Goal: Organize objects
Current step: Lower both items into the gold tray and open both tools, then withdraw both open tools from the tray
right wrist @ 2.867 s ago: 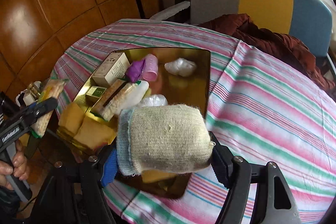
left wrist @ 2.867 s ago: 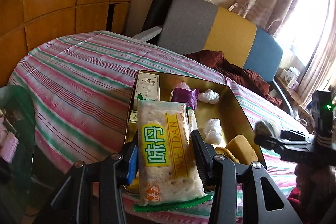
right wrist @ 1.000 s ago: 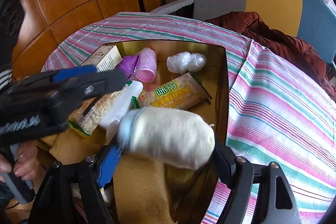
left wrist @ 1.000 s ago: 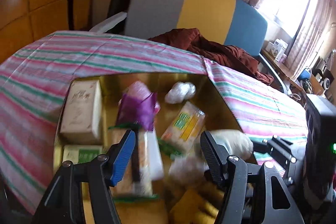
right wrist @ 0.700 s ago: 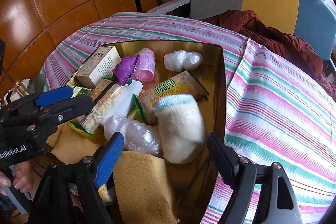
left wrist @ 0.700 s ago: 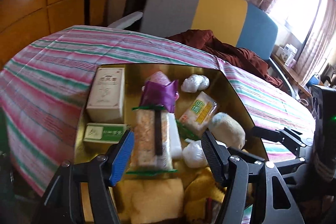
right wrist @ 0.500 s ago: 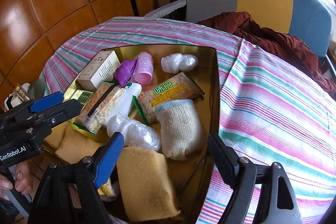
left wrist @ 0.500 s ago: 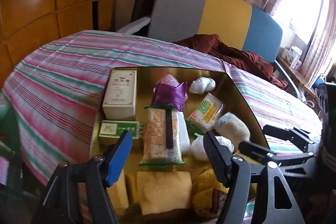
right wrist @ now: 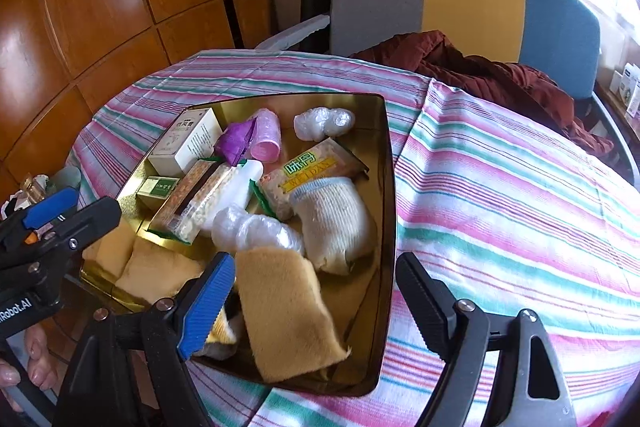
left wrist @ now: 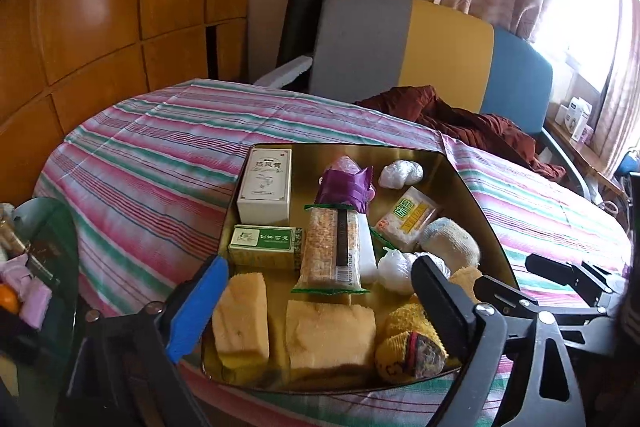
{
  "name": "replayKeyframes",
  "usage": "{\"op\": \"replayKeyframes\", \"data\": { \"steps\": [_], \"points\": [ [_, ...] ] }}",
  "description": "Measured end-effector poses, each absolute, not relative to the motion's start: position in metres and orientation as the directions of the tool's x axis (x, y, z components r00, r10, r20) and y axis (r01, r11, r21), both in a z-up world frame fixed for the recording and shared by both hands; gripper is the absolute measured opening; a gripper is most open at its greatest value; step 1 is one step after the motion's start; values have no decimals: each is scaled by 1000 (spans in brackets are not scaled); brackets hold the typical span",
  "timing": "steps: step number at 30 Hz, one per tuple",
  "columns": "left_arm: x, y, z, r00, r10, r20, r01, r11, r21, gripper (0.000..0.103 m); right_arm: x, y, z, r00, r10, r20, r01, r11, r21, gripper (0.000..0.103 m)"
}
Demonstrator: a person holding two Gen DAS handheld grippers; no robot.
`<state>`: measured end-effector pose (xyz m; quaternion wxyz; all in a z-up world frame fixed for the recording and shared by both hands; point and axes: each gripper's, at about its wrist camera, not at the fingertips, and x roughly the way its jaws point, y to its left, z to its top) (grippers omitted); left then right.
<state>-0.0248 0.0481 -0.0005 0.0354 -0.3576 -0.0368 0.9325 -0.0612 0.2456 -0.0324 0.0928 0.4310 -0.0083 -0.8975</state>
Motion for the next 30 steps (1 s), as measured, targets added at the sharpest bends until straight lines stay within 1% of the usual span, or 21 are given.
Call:
{"op": "replayKeyframes", "data": {
  "steps": [2, 3, 8, 14, 23, 30],
  "points": [
    [-20, 49, 0, -745, 87, -661, -35, -995, -91, 101, -56, 246, -31, -623, -158, -766, 144, -986, 86, 84],
    [-18, 50, 1, -747, 83, -659, -33, -996, -89, 102, -54, 246, -31, -628, -149, -764, 134, -988, 82, 84],
    [-8, 56, 2, -743, 78, -665, -35, -996, -78, 103, -42, 248, -25, -668, -88, -739, 76, -996, 49, 84],
    [4, 62, 2, -748, 75, -660, -37, -997, -71, 103, -33, 246, -21, -685, -51, -727, 44, -999, 29, 84],
    [14, 55, 4, -765, -12, -644, 44, -999, -33, 103, -28, 240, -24, -682, -62, -729, 58, -998, 32, 84],
    [15, 52, 3, -764, -16, -645, 47, -998, -31, 103, -27, 237, -26, -680, -63, -730, 62, -998, 29, 84]
  ]
}}
